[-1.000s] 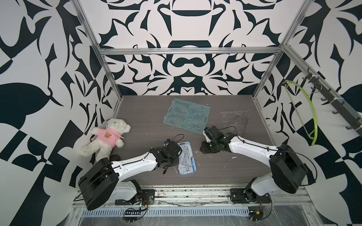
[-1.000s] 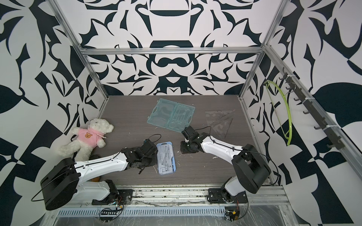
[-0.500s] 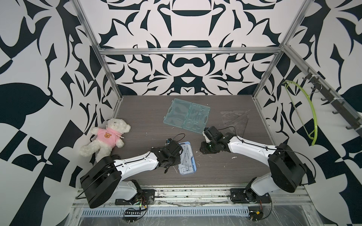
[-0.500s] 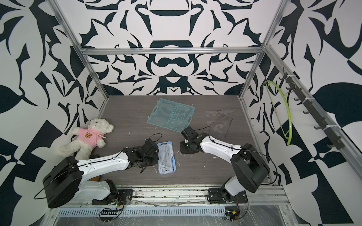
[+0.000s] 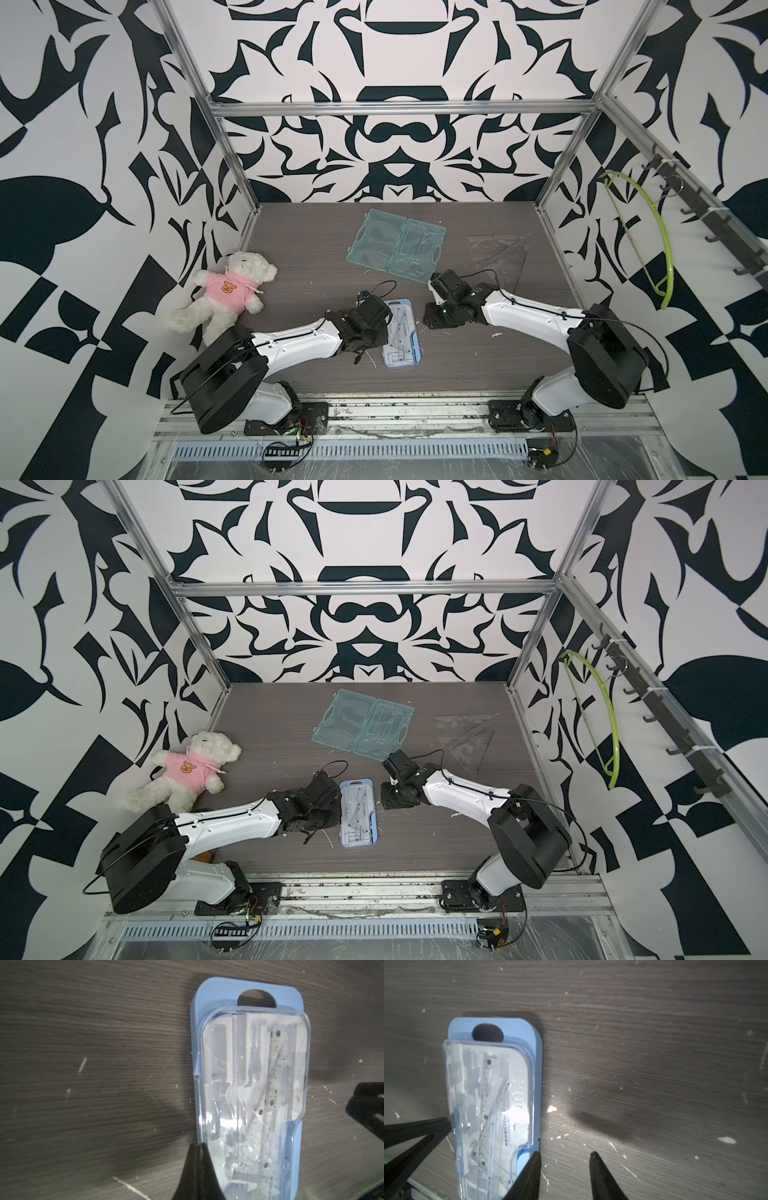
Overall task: Open the ruler set and take out the ruler
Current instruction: Open the ruler set box at the center of the board.
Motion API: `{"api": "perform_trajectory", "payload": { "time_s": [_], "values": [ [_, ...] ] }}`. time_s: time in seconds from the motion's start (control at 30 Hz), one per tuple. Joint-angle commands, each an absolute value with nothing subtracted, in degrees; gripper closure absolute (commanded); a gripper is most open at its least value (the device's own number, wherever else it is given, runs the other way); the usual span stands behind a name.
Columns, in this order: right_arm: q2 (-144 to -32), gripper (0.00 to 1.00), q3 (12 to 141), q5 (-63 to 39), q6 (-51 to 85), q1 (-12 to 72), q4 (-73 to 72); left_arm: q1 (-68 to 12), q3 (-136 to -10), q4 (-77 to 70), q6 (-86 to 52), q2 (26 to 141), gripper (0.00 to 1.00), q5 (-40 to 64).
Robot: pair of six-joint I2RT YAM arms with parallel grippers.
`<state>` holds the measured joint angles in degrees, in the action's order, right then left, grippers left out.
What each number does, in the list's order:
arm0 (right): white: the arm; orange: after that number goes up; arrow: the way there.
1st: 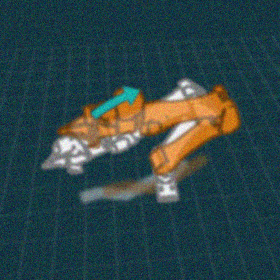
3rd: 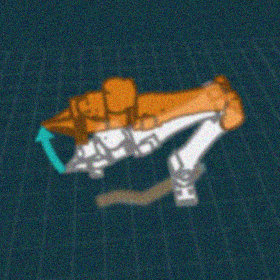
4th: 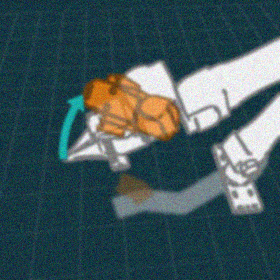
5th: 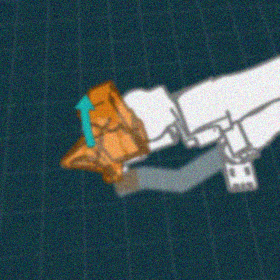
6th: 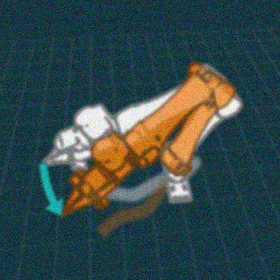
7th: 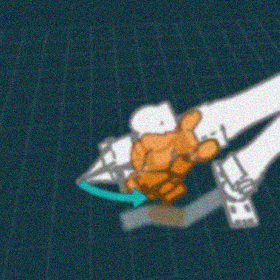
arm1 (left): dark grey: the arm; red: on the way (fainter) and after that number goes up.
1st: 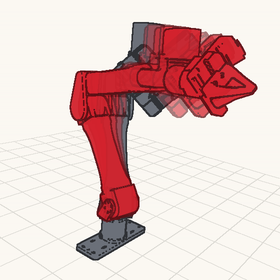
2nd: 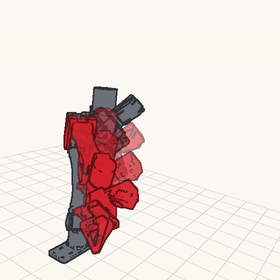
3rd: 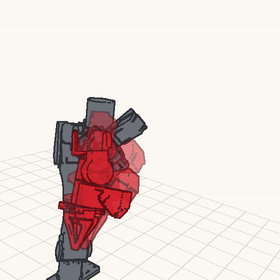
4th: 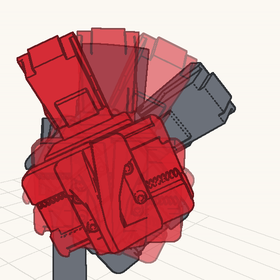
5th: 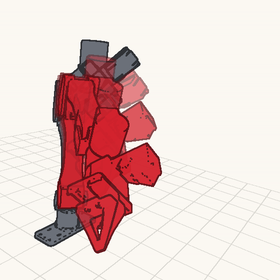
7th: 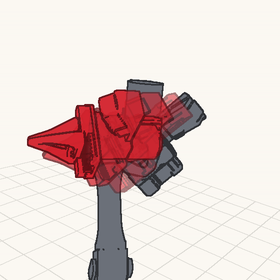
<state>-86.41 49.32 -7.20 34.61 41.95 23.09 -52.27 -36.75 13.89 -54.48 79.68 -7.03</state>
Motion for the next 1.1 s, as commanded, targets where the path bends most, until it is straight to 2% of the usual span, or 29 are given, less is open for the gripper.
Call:
{"api": "perform_trajectory", "payload": {
  "time_s": [0.0, 0.13, 0.33, 0.57, 1.07],
  "values": [
    [-85.79, 0.68, 49.27, -6.3, 35.84, 43.78, 24.58, -52.58, -36.98, 16.0, -54.53, 80.2, 1.0, -6.76],
    [-85.53, 0.84, 49.13, -4.5, 36.68, 46.17, 25.42, -52.59, -37.1, 16.23, -54.51, 79.72, 1.0, -6.91],
    [-85.94, 1.0, 49.07, -3.8, 38.5, 49.13, 25.59, -52.73, -37.55, 16.6, -54.33, 79.72, 1.0, -7.14],
    [-86.3, 1.0, 49.05, -2.8, 40.15, 52.47, 25.55, -53.0, -37.8, 16.56, -54.36, 80.16, 1.0, -7.27],
    [-89.96, 1.0, 47.07, -3.07, 40.95, 53.18, 22.82, -53.26, -38.32, 16.61, -54.27, 80.82, 1.0, -7.43]
  ]
}}
